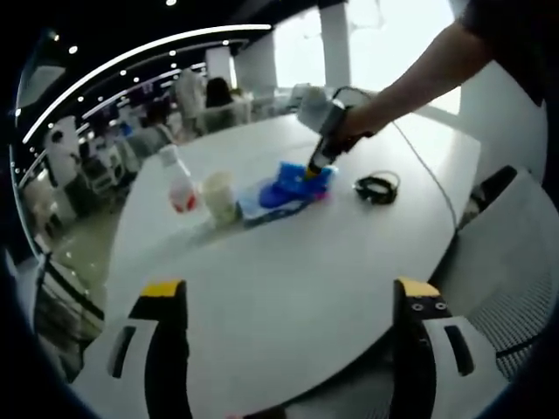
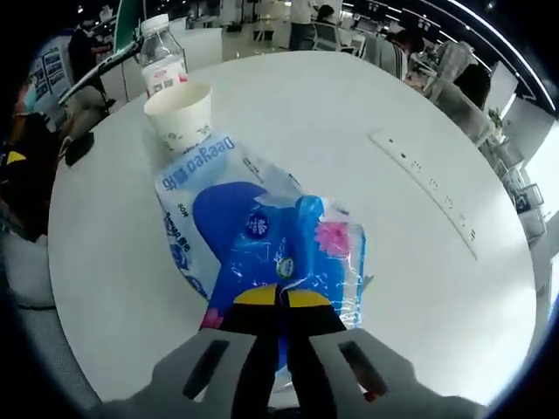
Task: Arrange the tabletop items into an orderly group along one side of the table until the central work area is clear of visible clutter.
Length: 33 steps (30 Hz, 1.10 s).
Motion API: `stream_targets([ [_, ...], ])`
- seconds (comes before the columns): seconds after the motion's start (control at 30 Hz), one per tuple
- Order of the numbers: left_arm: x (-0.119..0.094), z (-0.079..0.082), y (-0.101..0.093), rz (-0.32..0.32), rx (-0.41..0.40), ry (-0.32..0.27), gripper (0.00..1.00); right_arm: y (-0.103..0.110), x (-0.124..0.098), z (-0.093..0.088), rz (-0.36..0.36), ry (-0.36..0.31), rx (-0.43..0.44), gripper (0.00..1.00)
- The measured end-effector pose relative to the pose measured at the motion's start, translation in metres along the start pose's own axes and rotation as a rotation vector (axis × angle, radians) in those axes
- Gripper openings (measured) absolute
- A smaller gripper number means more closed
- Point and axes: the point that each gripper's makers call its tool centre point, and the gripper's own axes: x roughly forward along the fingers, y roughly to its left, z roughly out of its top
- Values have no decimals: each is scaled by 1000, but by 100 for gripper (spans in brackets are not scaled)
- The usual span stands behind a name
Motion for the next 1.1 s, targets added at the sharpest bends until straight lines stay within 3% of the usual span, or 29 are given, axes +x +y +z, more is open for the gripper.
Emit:
stream_targets([
  [0.3, 1, -2, -1, -7, 10, 10, 94, -7, -15, 5, -17, -41, 18, 0],
  [1.1, 1, 2, 0, -5, 17, 3, 94, -15, -60, 14, -22, -129, -42, 0],
])
